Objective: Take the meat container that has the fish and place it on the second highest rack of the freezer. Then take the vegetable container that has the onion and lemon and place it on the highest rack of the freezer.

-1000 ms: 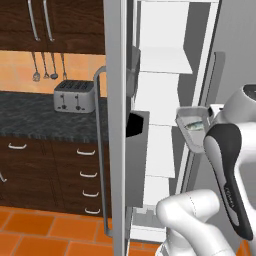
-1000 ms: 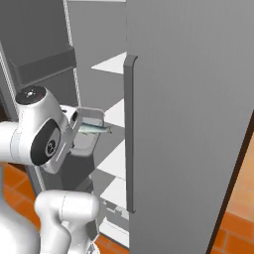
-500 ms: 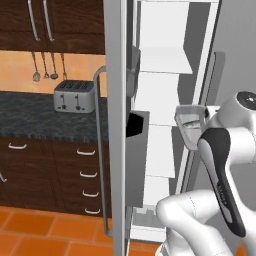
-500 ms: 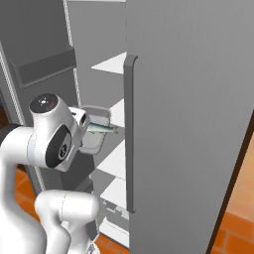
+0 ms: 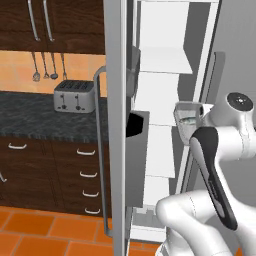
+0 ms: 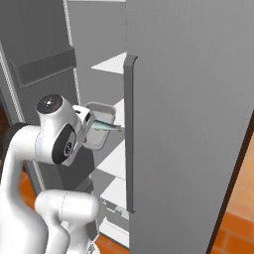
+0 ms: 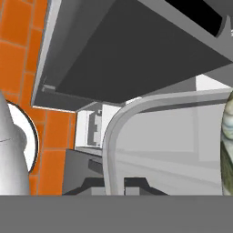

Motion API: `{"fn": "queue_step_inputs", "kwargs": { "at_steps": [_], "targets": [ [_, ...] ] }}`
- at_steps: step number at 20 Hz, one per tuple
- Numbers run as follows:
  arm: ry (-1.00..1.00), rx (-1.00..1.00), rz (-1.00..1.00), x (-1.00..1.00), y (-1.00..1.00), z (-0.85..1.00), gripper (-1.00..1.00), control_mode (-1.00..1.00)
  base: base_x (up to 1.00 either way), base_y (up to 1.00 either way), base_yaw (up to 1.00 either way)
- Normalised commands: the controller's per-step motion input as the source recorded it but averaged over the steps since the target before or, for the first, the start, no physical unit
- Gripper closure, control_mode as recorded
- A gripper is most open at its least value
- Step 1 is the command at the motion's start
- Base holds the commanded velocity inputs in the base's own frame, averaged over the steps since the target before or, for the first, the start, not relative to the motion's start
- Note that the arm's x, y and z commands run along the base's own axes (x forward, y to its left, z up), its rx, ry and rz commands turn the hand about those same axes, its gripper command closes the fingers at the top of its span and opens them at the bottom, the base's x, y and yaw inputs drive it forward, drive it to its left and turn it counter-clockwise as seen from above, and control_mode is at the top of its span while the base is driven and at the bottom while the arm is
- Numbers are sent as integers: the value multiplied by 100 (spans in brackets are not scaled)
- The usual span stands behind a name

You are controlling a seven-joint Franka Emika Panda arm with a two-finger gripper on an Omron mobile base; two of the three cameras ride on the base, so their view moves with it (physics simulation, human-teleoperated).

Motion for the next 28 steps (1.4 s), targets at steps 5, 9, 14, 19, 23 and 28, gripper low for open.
{"fn": "queue_step_inputs", "kwargs": {
  "at_steps": [5,9,14,19,23,28],
  "targets": [
    [0,1,0,47,1,0,100,-100,0,0,0],
    [0,1,0,50,0,0,100,-100,0,0,0],
    [0,0,0,38,0,0,100,-100,0,0,0],
    [0,0,0,33,0,0,100,-100,0,0,0],
    [0,0,0,34,0,0,100,-100,0,0,0],
    [0,0,0,40,0,-3,100,-100,0,0,0]
  ]
}}
